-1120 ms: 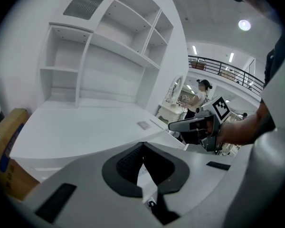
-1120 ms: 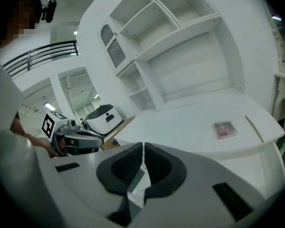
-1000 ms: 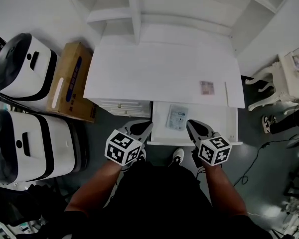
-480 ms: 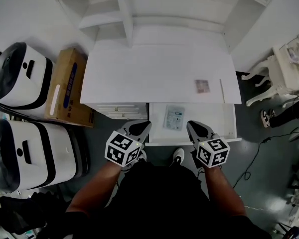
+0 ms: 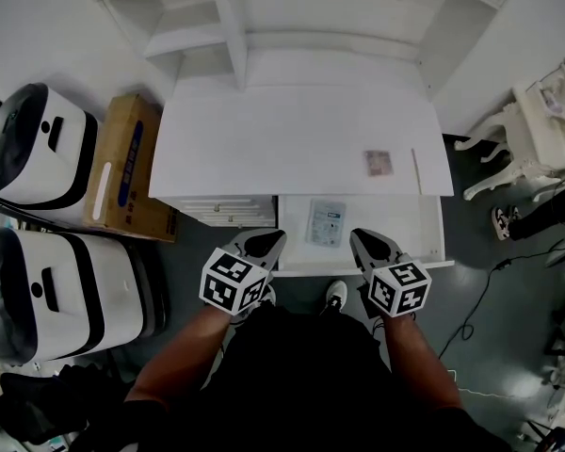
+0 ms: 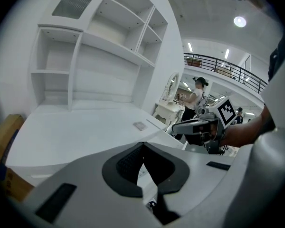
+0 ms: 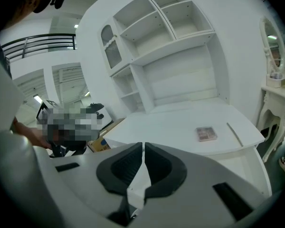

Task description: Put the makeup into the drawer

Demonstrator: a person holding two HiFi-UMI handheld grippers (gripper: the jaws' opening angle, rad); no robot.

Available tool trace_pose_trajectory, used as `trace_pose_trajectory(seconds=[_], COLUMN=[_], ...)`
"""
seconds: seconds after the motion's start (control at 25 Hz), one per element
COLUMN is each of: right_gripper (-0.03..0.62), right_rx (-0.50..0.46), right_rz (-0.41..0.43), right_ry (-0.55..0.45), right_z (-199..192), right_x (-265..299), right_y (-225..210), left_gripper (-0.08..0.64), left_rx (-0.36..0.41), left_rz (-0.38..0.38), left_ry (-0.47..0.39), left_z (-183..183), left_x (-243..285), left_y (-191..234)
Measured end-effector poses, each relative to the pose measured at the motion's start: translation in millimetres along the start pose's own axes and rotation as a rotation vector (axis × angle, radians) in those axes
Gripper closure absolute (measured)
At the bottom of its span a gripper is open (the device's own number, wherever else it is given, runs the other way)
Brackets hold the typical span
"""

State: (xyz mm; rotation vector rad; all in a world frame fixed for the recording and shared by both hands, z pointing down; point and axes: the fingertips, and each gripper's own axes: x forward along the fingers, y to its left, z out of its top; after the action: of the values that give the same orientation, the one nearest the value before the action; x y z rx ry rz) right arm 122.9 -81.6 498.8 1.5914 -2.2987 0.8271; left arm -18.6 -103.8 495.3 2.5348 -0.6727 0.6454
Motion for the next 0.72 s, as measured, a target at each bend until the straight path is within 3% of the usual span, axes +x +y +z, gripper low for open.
trace_pose_trajectory(seconds=[0.16, 0.48, 0.72], right_gripper=[0.561, 0.560, 0.560], right_rx=[-0.004, -0.003, 0.025], right_rz=[0.008, 0.001, -0.113], right_ry=[0.011, 0.013, 0.030], right_z=[-3, -7, -12], right_x=[-1, -3, -11], right_y=[-3, -20, -92], left_gripper=[0.555, 0.555, 0.555], left_rx=[-0.042, -0.019, 0.047], left_rz=[0.000, 0.038, 0.035], left_ry=[-0.019, 0.007, 0.054], left_z=[2, -1, -3], left_x=[4, 11, 28], left_y=[0, -3, -19])
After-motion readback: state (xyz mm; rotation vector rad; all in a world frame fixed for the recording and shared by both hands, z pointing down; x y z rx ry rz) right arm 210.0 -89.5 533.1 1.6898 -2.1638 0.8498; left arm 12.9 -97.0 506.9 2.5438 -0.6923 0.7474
